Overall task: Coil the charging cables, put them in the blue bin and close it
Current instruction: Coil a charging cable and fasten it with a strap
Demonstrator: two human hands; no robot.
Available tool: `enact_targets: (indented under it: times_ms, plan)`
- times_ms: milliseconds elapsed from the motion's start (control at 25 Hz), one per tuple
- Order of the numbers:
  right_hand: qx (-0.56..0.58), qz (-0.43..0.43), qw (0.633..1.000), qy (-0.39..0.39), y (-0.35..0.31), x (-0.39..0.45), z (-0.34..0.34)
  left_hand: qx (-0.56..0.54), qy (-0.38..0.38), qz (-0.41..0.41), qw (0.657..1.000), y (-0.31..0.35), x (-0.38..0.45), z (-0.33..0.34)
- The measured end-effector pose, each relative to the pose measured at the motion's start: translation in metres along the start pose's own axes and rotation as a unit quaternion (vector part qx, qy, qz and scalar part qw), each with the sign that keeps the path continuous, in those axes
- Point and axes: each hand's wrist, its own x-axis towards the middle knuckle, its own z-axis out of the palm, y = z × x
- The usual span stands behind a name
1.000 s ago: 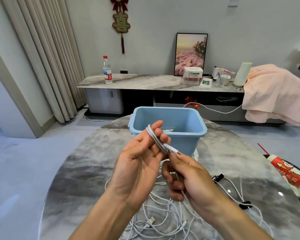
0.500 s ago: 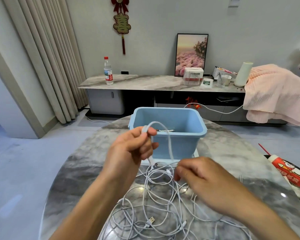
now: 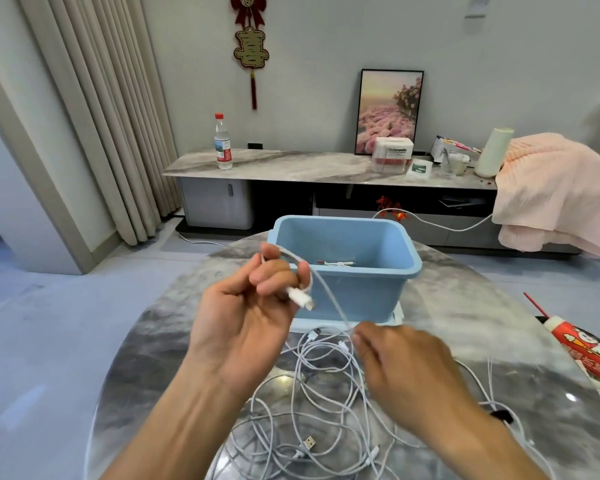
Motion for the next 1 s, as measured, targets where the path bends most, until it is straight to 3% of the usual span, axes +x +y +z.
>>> enact_targets:
  times_ms: [40,120,160,200,280,320,360,400,520,600,720,760,800,880,960,1000]
  plan:
    - [-0.017,-0.032,0.999,-0.015,-0.017,-0.003,-0.003,0.022,0.039,0.066,0.997,0.000,0.003,-0.001]
    - [-0.003,-0.067,0.997,-0.049,-0.045,-0.010,-0.010,0.209,0.078,0.184,0.957,-0.003,0.008,-0.005]
    - [0.007,-0.068,0.996,-0.056,-0.053,-0.014,-0.013,0.356,0.067,0.231,0.903,-0.006,0.009,-0.007]
    - [0.017,-0.063,0.997,-0.044,-0.055,-0.016,-0.020,0.508,0.036,0.261,0.820,-0.011,0.009,-0.010]
    - [0.014,-0.086,0.994,0.058,-0.044,-0.016,-0.035,0.725,-0.058,0.262,0.634,-0.019,0.005,-0.018]
    - [0.025,-0.107,0.988,0.110,-0.033,-0.017,-0.042,0.766,-0.096,0.247,0.586,-0.022,0.002,-0.018]
    - [0.046,-0.133,0.978,0.152,-0.023,-0.017,-0.049,0.770,-0.126,0.226,0.583,-0.023,-0.001,-0.016]
    - [0.072,-0.156,0.971,0.166,-0.012,-0.015,-0.054,0.755,-0.150,0.199,0.607,-0.025,-0.004,-0.013]
    - [0.190,-0.195,0.950,0.152,0.015,-0.003,-0.061,0.665,-0.162,0.074,0.725,-0.029,-0.008,0.000]
    - [0.334,-0.187,0.913,0.144,0.023,0.006,-0.055,0.571,-0.156,-0.018,0.806,-0.032,-0.010,0.007]
    - [0.592,-0.087,0.795,0.102,0.026,0.015,-0.027,0.358,-0.161,-0.081,0.916,-0.039,-0.012,0.009]
    - [0.625,-0.042,0.775,0.088,0.022,0.016,-0.015,0.268,-0.152,-0.079,0.948,-0.039,-0.011,0.009]
    - [0.626,-0.008,0.777,0.071,0.016,0.015,-0.002,0.181,-0.140,-0.060,0.972,-0.037,-0.010,0.008]
    - [0.577,0.037,0.816,0.015,-0.001,0.009,0.021,0.079,-0.077,0.028,0.994,-0.026,-0.004,0.006]
    - [0.522,0.058,0.848,-0.069,-0.018,0.000,0.027,0.156,0.015,0.128,0.979,-0.015,0.005,0.000]
    - [0.485,0.043,0.869,-0.091,-0.024,-0.004,0.023,0.256,0.034,0.170,0.951,-0.012,0.007,-0.003]
